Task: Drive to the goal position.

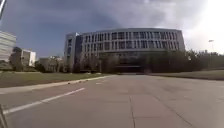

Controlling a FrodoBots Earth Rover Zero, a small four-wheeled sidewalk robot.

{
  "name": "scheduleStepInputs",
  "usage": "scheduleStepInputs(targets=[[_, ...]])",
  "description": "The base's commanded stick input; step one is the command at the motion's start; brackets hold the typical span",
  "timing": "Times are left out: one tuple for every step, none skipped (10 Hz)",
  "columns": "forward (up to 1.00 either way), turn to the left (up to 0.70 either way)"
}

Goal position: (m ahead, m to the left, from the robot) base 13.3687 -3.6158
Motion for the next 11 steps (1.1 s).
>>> scheduleStepInputs(targets=[[0.7, 0.0], [0.7, 0.0], [0.7, 0.0], [0.7, 0.0], [0.7, 0.0], [0.7, 0.0], [0.7, 0.0], [0.7, 0.0], [0.7, 0.0], [0.7, 0.0], [0.7, 0.0]])
